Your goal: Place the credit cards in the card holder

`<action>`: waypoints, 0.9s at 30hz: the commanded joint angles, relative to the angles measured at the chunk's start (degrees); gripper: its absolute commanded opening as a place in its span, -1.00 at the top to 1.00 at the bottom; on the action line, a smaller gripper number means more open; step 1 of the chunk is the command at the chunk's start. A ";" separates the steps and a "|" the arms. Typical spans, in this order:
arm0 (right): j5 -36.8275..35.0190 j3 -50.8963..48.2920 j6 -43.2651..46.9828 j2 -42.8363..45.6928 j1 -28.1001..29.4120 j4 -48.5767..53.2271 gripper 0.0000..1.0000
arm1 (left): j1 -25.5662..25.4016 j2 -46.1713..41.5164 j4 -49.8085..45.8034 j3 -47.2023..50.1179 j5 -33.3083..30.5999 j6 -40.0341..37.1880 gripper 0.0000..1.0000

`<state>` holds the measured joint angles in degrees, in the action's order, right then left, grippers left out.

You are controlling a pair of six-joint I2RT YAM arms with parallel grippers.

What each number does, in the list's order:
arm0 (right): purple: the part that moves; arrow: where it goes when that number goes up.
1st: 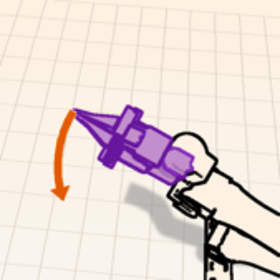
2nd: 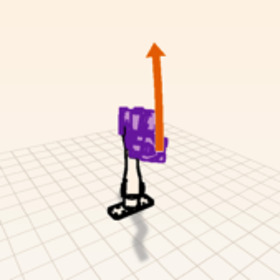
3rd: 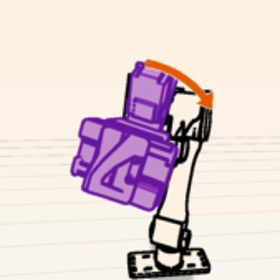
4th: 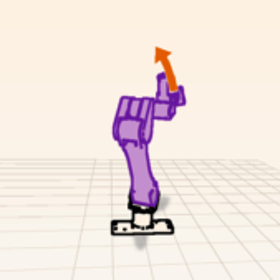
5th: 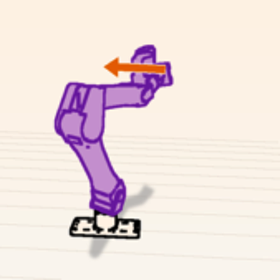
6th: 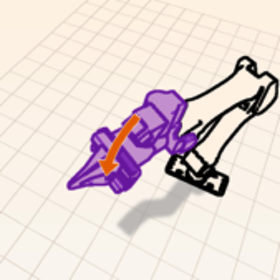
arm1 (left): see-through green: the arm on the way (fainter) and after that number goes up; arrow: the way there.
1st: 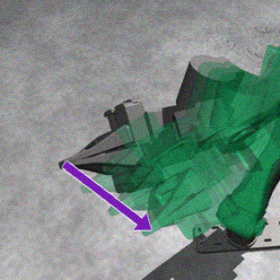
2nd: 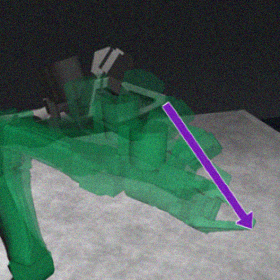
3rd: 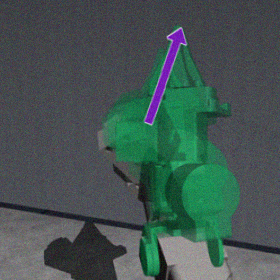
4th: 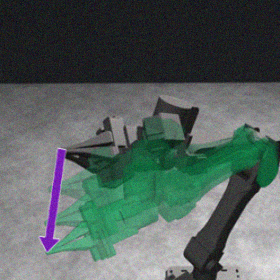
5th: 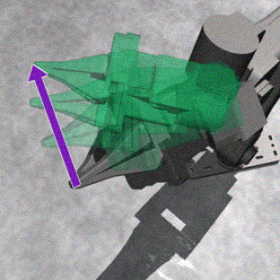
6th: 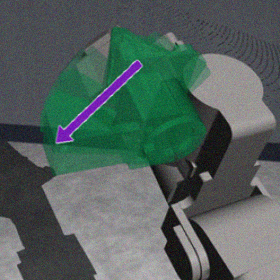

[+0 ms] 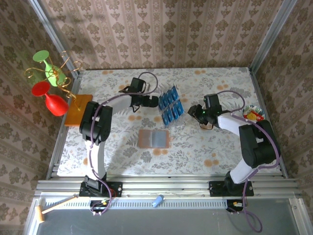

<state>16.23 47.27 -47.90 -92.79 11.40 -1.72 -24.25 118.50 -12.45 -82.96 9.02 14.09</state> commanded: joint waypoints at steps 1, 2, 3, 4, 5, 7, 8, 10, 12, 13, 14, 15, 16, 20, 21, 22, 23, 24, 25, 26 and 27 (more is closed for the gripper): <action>-1.04 -1.55 1.48 2.48 -0.24 2.23 0.17 | 1.89 -2.50 2.35 2.12 -0.16 0.91 -1.00; -0.81 -1.83 1.55 2.78 -0.30 2.30 0.17 | 2.25 -2.51 2.61 2.46 -0.23 1.18 -1.00; -0.56 -2.12 1.65 3.08 -0.24 2.33 0.17 | 2.40 -2.40 2.56 2.54 -0.36 1.41 -1.00; -0.46 -2.41 1.66 3.41 -0.23 2.33 0.17 | 2.66 -2.09 2.37 2.30 -0.48 1.43 -1.00; -0.26 -2.73 1.59 3.72 -0.19 2.33 0.17 | 2.68 -1.73 2.19 1.97 -0.48 1.44 -1.00; 0.09 -3.35 1.60 4.49 -0.17 2.37 0.18 | 2.69 -0.72 1.49 0.81 -0.57 1.10 -1.00; 0.20 -3.63 1.66 4.83 -0.15 2.39 0.18 | 2.68 -0.29 1.29 0.40 -0.60 1.03 -1.00; 0.55 -4.31 1.66 5.73 -0.15 2.42 0.18 | 2.64 0.95 0.69 -0.97 -0.53 0.87 -1.00; 0.65 -5.05 1.50 6.90 -0.16 2.45 0.18 | 2.64 2.00 0.16 -2.19 -0.53 0.66 -1.00; 0.73 -5.53 1.32 7.70 -0.15 2.58 0.18 | 2.59 2.54 -0.18 -2.89 -0.58 0.60 -1.00; 0.72 -5.81 1.24 8.32 -0.15 2.58 0.18 | 2.46 3.01 -0.41 -3.39 -0.45 0.57 -1.00; 0.80 -6.16 1.17 9.12 -0.16 2.76 0.18 | 2.37 3.59 -0.60 -4.02 -0.49 0.51 -1.00; 0.82 -6.38 1.14 9.95 -0.17 3.01 0.18 | 2.29 4.20 -0.84 -4.71 -0.39 0.50 -1.00; 1.00 -6.91 1.15 12.63 -0.20 4.47 0.18 | 1.43 6.66 -2.19 -8.02 -0.39 0.59 -1.00; 0.99 -6.98 1.05 14.59 -0.15 4.87 0.18 | 1.19 7.25 -2.54 -8.77 -0.36 0.63 -1.00; 1.00 -7.14 1.13 15.70 -0.20 5.40 0.18 | 0.89 7.89 -2.90 -9.76 -0.49 0.59 -1.00; 0.97 -7.22 1.16 16.78 -0.15 6.02 0.18 | 0.59 8.58 -3.28 -10.70 -0.58 0.55 -1.00; 0.87 -7.27 1.14 17.78 -0.17 6.63 0.18 | 0.28 9.17 -3.71 -11.60 -0.66 0.48 -1.00; 0.82 -7.38 1.22 18.96 -0.17 7.25 0.18 | -0.05 9.84 -4.21 -12.61 -0.83 0.41 -1.00; 0.82 -7.53 1.23 20.02 -0.15 7.74 0.18 | -0.40 10.57 -4.71 -13.74 -0.91 0.33 -1.00; 0.75 -7.56 1.19 21.12 -0.15 8.31 0.18 | -0.62 11.07 -5.14 -14.72 -0.93 0.31 -1.00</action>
<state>16.88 40.49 -47.05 -74.61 11.40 3.51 -23.92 127.94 -15.03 -94.43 8.05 14.52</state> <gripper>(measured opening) 0.411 0.999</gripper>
